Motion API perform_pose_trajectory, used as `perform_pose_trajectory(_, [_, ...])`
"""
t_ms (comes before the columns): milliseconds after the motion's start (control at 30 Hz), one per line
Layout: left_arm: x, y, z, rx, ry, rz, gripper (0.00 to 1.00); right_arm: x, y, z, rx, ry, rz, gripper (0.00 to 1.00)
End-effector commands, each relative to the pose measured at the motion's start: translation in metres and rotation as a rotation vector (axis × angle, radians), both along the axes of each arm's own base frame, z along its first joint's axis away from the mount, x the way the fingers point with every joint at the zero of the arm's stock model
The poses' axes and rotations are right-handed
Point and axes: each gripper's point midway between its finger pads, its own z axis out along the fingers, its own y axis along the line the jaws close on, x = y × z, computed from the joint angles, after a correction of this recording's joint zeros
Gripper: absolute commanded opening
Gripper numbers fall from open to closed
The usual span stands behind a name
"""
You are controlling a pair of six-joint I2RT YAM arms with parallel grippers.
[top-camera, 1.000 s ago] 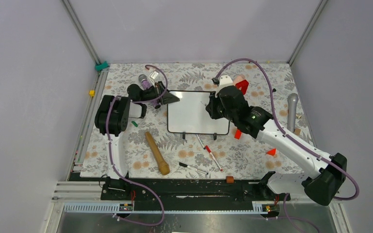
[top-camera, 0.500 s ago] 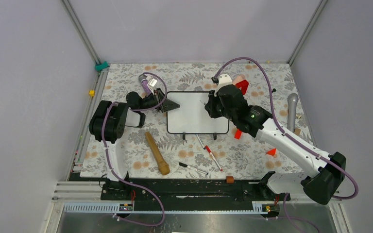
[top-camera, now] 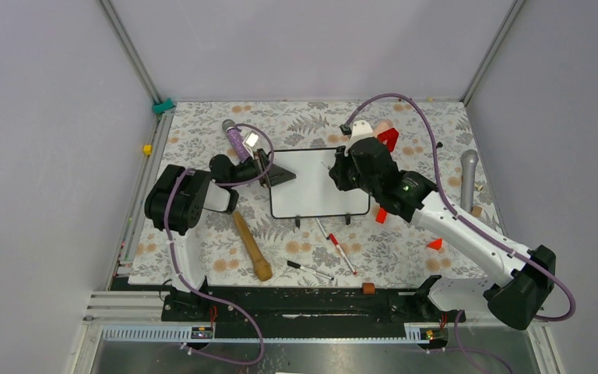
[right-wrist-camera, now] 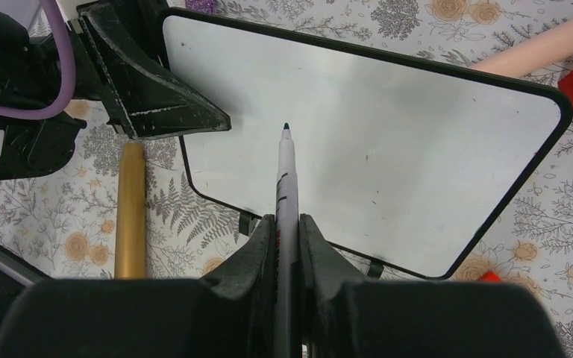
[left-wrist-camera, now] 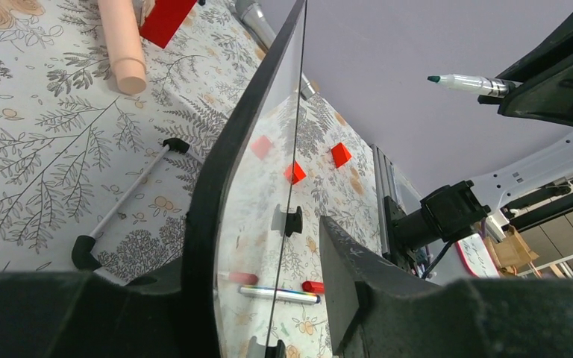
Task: Write a sentence on the whiteboard
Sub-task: Adjust the whiteboard at the center of the board.
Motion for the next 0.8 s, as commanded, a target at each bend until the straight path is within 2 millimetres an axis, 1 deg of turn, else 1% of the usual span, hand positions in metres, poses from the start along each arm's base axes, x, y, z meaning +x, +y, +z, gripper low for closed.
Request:
perform_pose_trajectory(0, [0.001,-0.011,0.017,-0.021,-0.092,0.019,0.39,0.005,-0.006,0.017,0.027,-0.059,-0.029,0.0])
perform_pose_trajectory(200, [0.001,-0.016,0.027,-0.036,-0.102,0.019,0.39,0.005,-0.008,0.017,0.02,-0.066,-0.034,0.0])
perform_pose_trajectory(300, [0.004,-0.022,0.026,-0.044,-0.09,0.04,0.39,0.006,-0.008,0.017,0.02,-0.066,-0.034,0.0])
perform_pose_trajectory(433, [0.002,-0.033,0.023,-0.046,-0.094,0.027,0.39,0.005,-0.009,0.019,0.021,-0.073,-0.036,0.0])
perform_pose_trajectory(500, [0.002,-0.032,0.022,-0.044,-0.093,0.023,0.39,0.005,-0.011,0.02,0.016,-0.08,-0.04,0.0])
perform_pose_trajectory(567, [0.002,-0.027,0.023,-0.04,-0.098,0.019,0.4,0.005,-0.014,0.02,0.011,-0.085,-0.049,0.0])
perform_pose_trajectory(700, [0.001,-0.011,0.024,-0.024,-0.109,-0.013,0.57,0.004,-0.018,0.02,0.007,-0.089,-0.057,0.0])
perform_pose_trajectory(767, [0.001,-0.001,0.022,-0.017,-0.098,-0.009,0.59,0.004,-0.018,0.018,0.004,-0.086,-0.059,0.0])
